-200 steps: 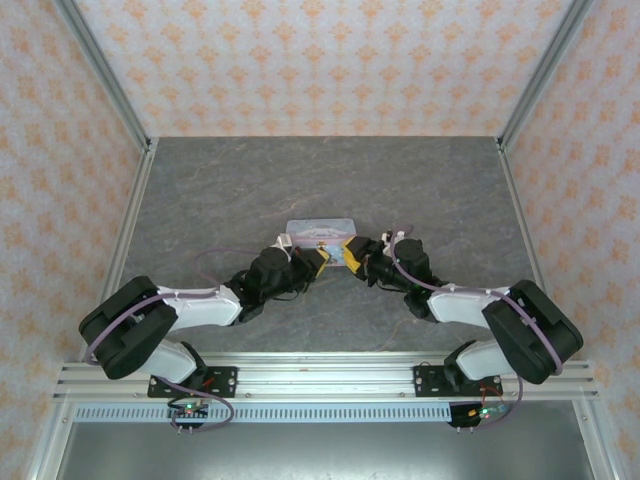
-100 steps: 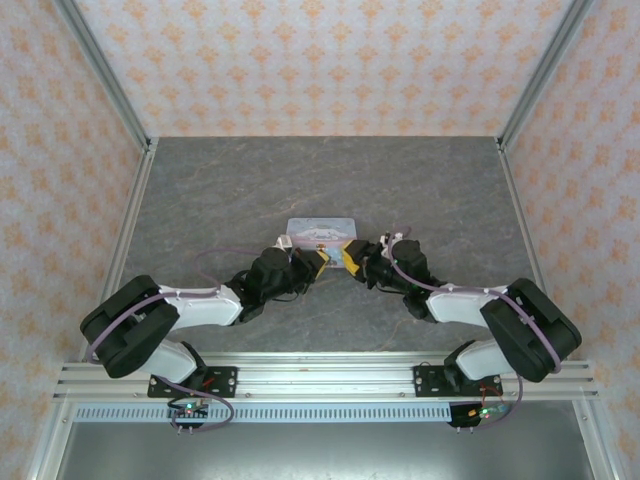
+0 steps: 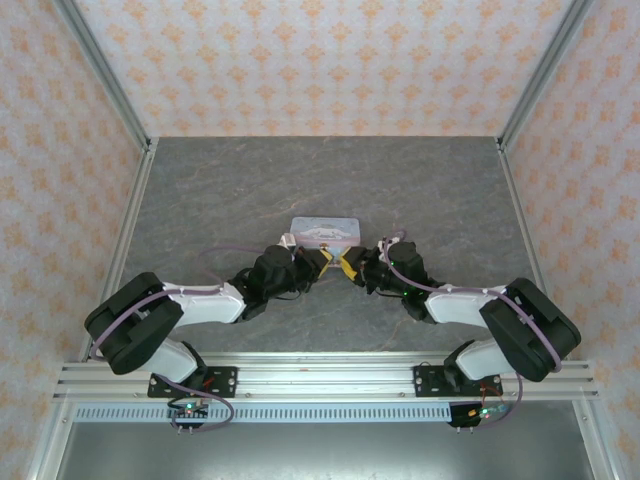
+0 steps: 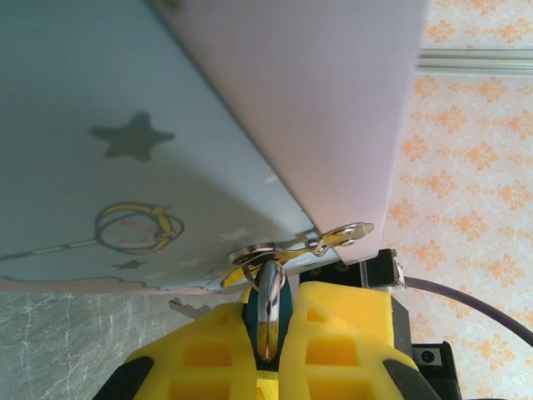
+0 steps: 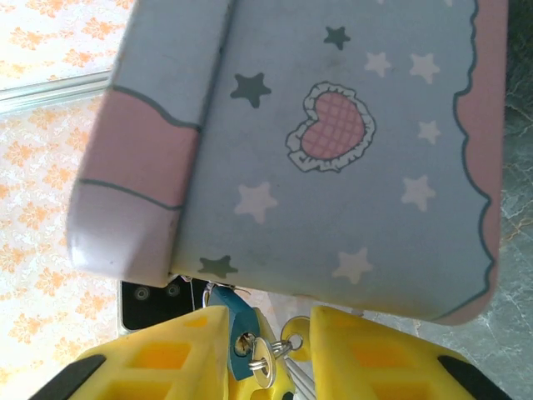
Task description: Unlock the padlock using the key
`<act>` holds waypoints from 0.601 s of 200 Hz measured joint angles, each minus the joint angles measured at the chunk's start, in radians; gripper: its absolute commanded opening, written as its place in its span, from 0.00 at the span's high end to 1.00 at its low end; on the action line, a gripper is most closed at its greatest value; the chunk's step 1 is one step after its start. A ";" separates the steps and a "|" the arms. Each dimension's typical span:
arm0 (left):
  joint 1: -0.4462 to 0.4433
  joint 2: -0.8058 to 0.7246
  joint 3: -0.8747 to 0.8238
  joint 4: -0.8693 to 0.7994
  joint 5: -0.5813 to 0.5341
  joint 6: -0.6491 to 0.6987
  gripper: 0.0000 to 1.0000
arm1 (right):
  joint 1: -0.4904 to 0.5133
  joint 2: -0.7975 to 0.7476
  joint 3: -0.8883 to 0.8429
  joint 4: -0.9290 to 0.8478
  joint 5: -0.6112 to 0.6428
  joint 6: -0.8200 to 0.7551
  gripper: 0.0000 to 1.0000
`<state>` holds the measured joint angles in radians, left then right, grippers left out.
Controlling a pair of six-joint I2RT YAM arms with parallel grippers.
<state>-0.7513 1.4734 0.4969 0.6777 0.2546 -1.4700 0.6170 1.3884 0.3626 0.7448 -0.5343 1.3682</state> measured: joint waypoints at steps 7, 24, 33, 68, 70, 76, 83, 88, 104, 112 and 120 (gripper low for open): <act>0.000 0.002 0.000 0.000 0.000 0.002 1.00 | 0.000 0.000 0.000 -0.001 0.000 -0.002 0.79; 0.000 0.006 0.000 0.000 0.003 0.003 1.00 | 0.000 0.000 0.000 -0.002 0.000 0.000 0.80; 0.000 0.008 0.002 0.000 0.003 0.003 1.00 | 0.001 0.000 0.000 -0.002 0.000 0.000 0.80; 0.000 0.019 0.017 0.003 0.003 0.003 1.00 | 0.007 0.000 0.000 -0.001 -0.001 0.000 0.79; 0.000 0.020 0.018 0.004 0.003 0.003 1.00 | 0.009 0.000 0.000 -0.001 -0.002 0.000 0.81; 0.000 0.023 0.019 0.005 0.005 0.003 1.00 | 0.011 0.000 0.000 -0.001 -0.002 0.001 0.88; 0.000 0.026 0.019 0.006 0.006 0.003 1.00 | 0.014 0.000 0.000 0.000 -0.002 0.003 0.94; 0.000 0.028 0.019 0.006 0.006 0.003 1.00 | 0.016 0.000 0.000 0.001 -0.003 0.000 0.96; 0.001 0.033 0.019 0.007 0.006 0.003 1.00 | 0.017 0.005 0.000 0.000 -0.003 0.013 1.00; 0.001 0.035 0.019 0.007 0.005 0.003 1.00 | 0.017 0.008 0.000 0.001 -0.003 0.011 1.00; 0.001 0.036 0.019 0.007 0.005 0.003 1.00 | 0.017 0.011 0.000 0.002 -0.002 0.011 1.00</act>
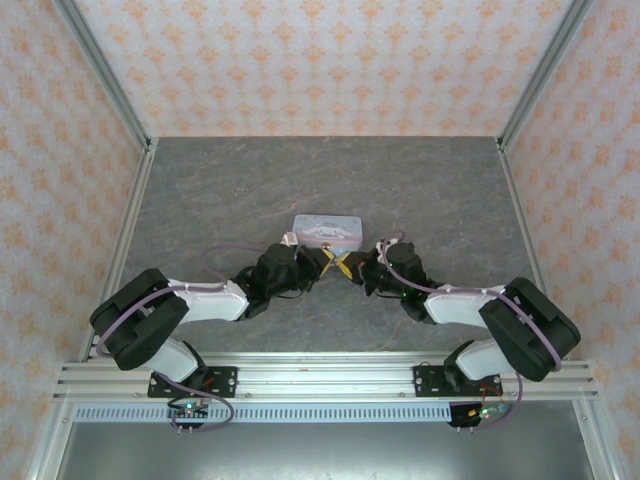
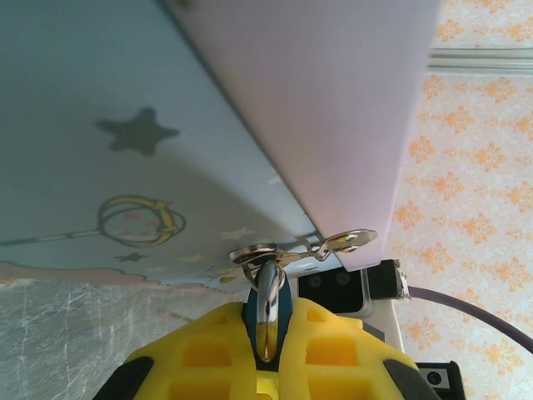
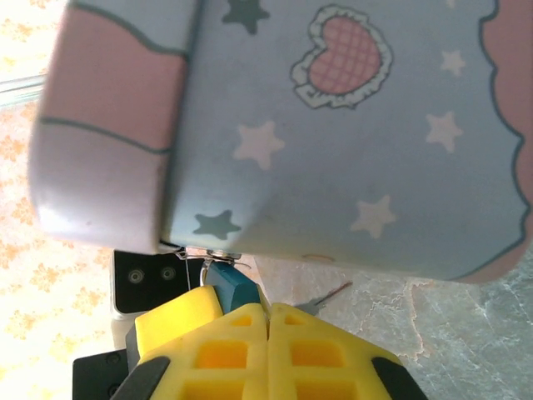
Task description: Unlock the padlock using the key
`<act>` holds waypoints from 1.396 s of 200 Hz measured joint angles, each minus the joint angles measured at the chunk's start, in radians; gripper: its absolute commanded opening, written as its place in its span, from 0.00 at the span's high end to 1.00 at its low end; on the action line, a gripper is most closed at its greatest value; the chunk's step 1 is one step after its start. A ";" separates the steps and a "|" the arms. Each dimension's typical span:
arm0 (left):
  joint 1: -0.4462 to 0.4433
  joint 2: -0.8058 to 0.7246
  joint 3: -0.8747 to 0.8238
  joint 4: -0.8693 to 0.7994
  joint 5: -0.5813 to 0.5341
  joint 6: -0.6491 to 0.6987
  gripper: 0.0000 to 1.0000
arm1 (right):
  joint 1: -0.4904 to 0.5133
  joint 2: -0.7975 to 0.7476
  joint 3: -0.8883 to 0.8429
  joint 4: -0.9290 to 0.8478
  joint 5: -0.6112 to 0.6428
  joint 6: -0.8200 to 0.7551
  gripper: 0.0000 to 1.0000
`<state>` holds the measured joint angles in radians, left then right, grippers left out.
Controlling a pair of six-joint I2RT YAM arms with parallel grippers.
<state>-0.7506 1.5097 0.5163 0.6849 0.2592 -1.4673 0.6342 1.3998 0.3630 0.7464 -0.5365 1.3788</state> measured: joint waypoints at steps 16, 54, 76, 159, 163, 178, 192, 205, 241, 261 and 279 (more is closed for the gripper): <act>0.000 0.001 0.000 0.000 -0.002 0.000 1.00 | 0.000 0.004 0.002 0.001 0.000 0.000 1.00; 0.000 0.011 0.000 0.002 -0.018 0.000 1.00 | 0.000 0.036 0.019 0.007 0.001 0.012 1.00; 0.000 0.035 0.000 0.018 -0.032 -0.005 1.00 | 0.000 0.068 0.029 0.016 0.003 0.024 1.00; -0.009 0.047 0.000 0.002 -0.035 -0.022 1.00 | 0.005 0.067 0.043 -0.003 0.006 -0.007 0.56; -0.009 0.040 0.000 -0.008 -0.034 -0.021 1.00 | 0.005 0.053 0.043 -0.014 0.005 -0.009 0.54; -0.007 0.024 0.000 -0.024 -0.031 -0.014 1.00 | 0.005 -0.005 0.043 -0.066 0.002 -0.047 0.47; 0.002 0.013 0.000 -0.039 -0.027 -0.001 1.00 | 0.004 -0.060 0.040 -0.123 -0.003 -0.081 0.42; 0.013 0.010 0.000 -0.054 -0.023 0.009 1.00 | 0.000 -0.112 0.035 -0.191 -0.012 -0.117 0.41; 0.037 0.008 0.012 -0.104 0.000 0.046 1.00 | -0.021 -0.245 0.037 -0.441 -0.024 -0.266 0.41; 0.048 0.003 0.020 -0.133 0.019 0.066 1.00 | -0.024 -0.290 0.088 -0.627 -0.016 -0.410 0.48; 0.059 -0.007 0.028 -0.158 0.035 0.087 1.00 | -0.018 -0.297 0.190 -0.798 0.017 -0.583 0.53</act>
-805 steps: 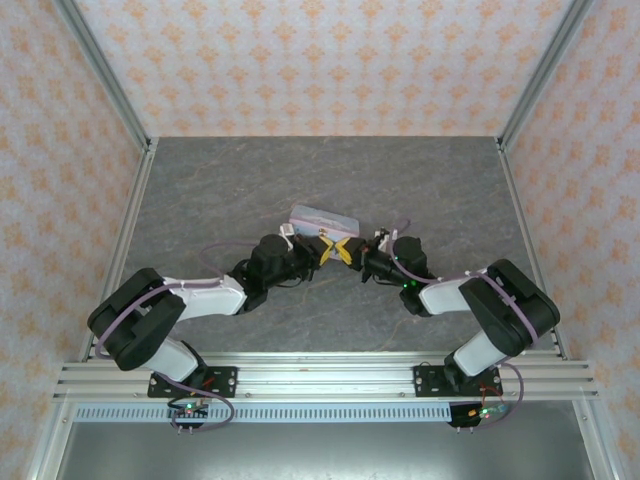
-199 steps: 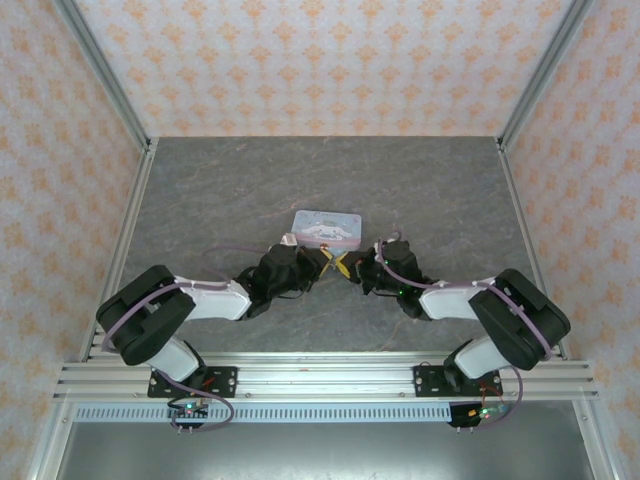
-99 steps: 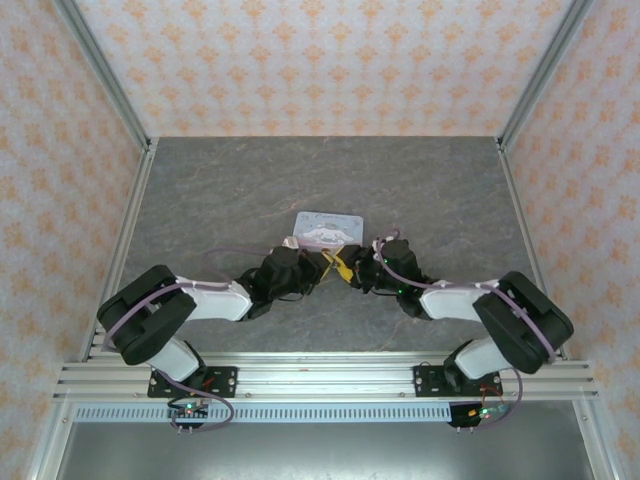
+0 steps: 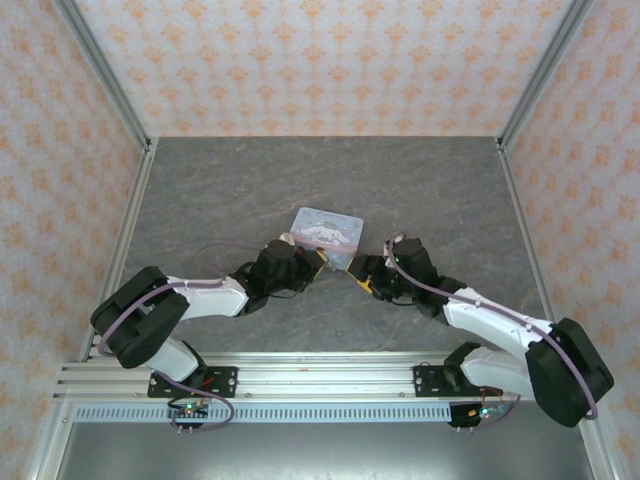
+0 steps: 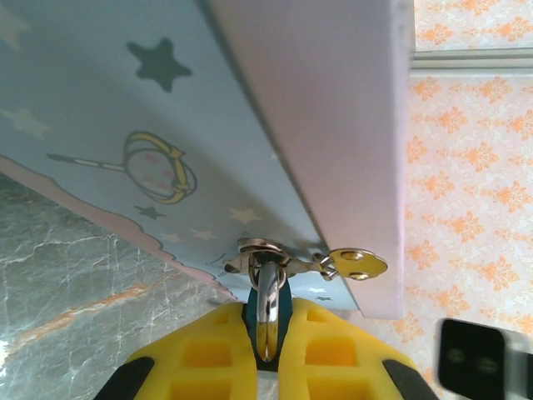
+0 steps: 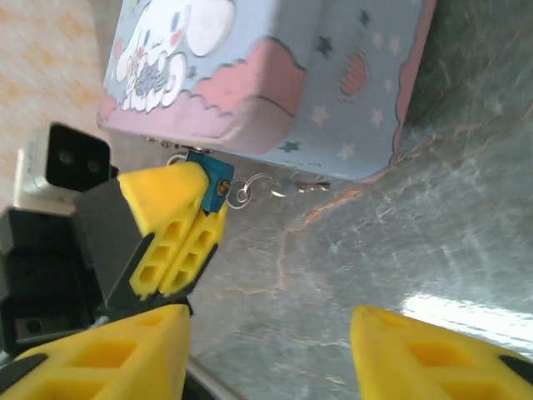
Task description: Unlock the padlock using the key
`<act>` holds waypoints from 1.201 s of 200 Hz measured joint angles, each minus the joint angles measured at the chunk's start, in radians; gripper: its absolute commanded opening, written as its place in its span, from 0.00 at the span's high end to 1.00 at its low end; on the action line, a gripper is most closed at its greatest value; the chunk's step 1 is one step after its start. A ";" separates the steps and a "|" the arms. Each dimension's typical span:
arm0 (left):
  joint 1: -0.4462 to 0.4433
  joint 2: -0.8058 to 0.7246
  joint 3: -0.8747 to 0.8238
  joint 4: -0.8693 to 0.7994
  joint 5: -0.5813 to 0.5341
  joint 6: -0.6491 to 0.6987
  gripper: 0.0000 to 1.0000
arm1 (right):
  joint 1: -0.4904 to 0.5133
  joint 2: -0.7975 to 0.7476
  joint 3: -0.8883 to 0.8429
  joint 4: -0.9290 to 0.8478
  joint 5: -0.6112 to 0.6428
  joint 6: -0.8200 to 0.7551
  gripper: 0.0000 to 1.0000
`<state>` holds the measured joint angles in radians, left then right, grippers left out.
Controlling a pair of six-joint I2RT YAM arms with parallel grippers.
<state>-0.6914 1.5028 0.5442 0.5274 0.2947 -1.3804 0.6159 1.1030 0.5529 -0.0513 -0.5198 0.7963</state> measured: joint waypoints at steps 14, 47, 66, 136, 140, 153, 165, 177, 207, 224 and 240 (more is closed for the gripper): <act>0.006 -0.009 0.006 -0.019 0.014 0.013 1.00 | 0.015 0.000 0.081 -0.097 0.042 -0.132 0.57; 0.013 -0.026 0.039 -0.080 0.045 0.044 1.00 | 0.100 0.016 0.182 -0.198 0.151 -0.401 0.62; 0.013 -0.039 0.055 -0.109 0.063 0.056 1.00 | 0.161 0.047 0.192 -0.227 0.225 -0.508 0.62; 0.013 -0.056 0.078 -0.180 0.107 0.074 1.00 | 0.286 0.108 0.192 -0.208 0.470 -0.716 0.60; 0.013 -0.056 0.078 -0.181 0.109 0.074 1.00 | 0.289 0.115 0.192 -0.202 0.476 -0.724 0.60; 0.013 -0.056 0.078 -0.184 0.114 0.077 1.00 | 0.301 0.138 0.192 -0.187 0.495 -0.747 0.60; 0.013 -0.056 0.078 -0.184 0.116 0.080 1.00 | 0.315 0.161 0.193 -0.178 0.507 -0.765 0.60; 0.013 -0.056 0.078 -0.185 0.117 0.081 1.00 | 0.327 0.186 0.198 -0.169 0.516 -0.780 0.60; 0.013 -0.056 0.078 -0.185 0.118 0.081 1.00 | 0.335 0.238 0.206 -0.146 0.525 -0.803 0.60; 0.013 -0.056 0.079 -0.185 0.118 0.081 1.00 | 0.335 0.261 0.220 -0.139 0.525 -0.810 0.60; 0.013 -0.056 0.082 -0.188 0.118 0.081 1.00 | 0.335 0.285 0.237 -0.126 0.526 -0.811 0.60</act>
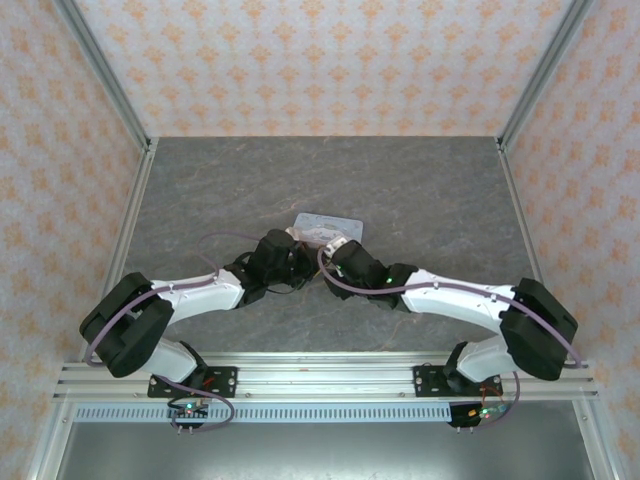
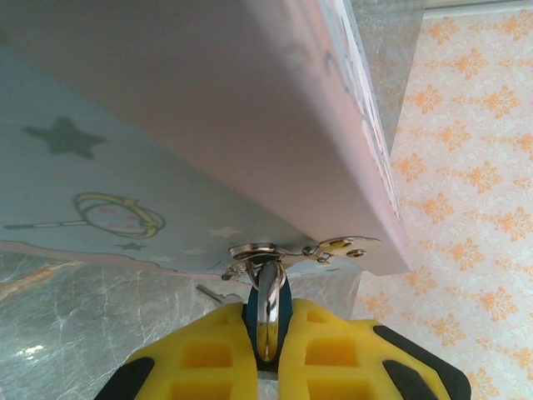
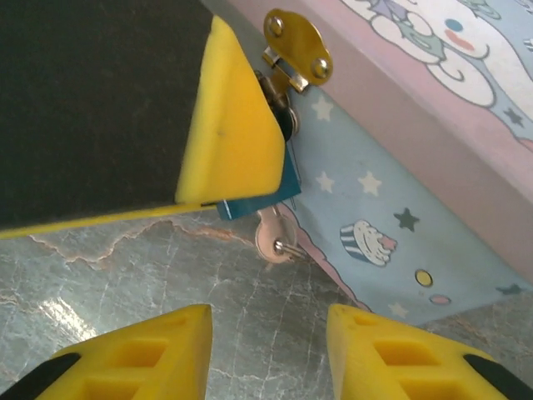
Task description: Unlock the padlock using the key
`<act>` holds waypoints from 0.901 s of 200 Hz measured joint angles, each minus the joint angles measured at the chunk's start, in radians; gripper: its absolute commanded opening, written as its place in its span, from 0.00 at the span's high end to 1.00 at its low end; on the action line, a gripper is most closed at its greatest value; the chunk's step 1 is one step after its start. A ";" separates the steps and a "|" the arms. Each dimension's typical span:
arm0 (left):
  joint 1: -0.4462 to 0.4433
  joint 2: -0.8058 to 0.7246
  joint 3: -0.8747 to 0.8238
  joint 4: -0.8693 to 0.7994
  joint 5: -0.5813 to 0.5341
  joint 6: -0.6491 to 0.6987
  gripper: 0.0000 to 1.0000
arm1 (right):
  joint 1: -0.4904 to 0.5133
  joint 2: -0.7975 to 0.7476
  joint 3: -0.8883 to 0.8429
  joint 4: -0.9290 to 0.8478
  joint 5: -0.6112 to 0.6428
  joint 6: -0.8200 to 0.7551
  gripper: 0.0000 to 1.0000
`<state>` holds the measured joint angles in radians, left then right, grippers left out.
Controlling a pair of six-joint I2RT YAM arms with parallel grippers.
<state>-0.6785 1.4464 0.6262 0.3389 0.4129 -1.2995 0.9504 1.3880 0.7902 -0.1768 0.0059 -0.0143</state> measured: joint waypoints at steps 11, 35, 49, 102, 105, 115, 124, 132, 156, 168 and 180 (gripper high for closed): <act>0.000 0.000 0.002 0.000 0.001 0.000 1.00 | 0.000 0.014 0.013 0.005 0.000 -0.002 0.61; 0.000 0.000 0.002 -0.001 0.002 0.000 1.00 | 0.000 0.052 0.037 0.025 0.006 -0.003 0.61; 0.001 0.000 0.002 -0.004 0.002 0.000 1.00 | 0.000 0.071 0.044 0.032 0.012 -0.006 0.63; 0.001 -0.006 0.002 -0.013 0.002 0.000 1.00 | 0.003 0.090 0.044 0.044 0.048 -0.012 0.86; 0.001 -0.007 0.002 -0.013 0.001 0.000 1.00 | 0.003 0.090 0.044 0.044 0.048 -0.011 0.90; 0.004 -0.008 0.002 -0.014 0.000 0.001 1.00 | 0.003 0.090 0.044 0.043 0.057 -0.012 0.97; 0.005 -0.010 0.002 -0.018 -0.001 0.000 1.00 | -0.002 0.090 0.044 0.044 0.055 -0.006 1.00; 0.006 -0.010 0.002 -0.018 -0.001 0.000 1.00 | -0.003 0.090 0.044 0.046 0.055 -0.008 1.00; 0.006 -0.011 0.002 -0.018 -0.001 0.000 1.00 | -0.004 0.089 0.044 0.047 0.051 0.009 0.59; 0.006 -0.011 0.002 -0.018 -0.001 0.000 1.00 | -0.005 0.080 0.041 0.046 0.046 0.018 0.43; 0.006 -0.011 0.002 -0.018 0.000 0.001 1.00 | -0.008 0.047 0.026 0.044 0.030 0.026 0.42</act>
<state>-0.6720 1.4349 0.6281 0.3206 0.4126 -1.2987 0.9421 1.4353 0.8165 -0.1326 0.0360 0.0120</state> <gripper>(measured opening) 0.079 0.540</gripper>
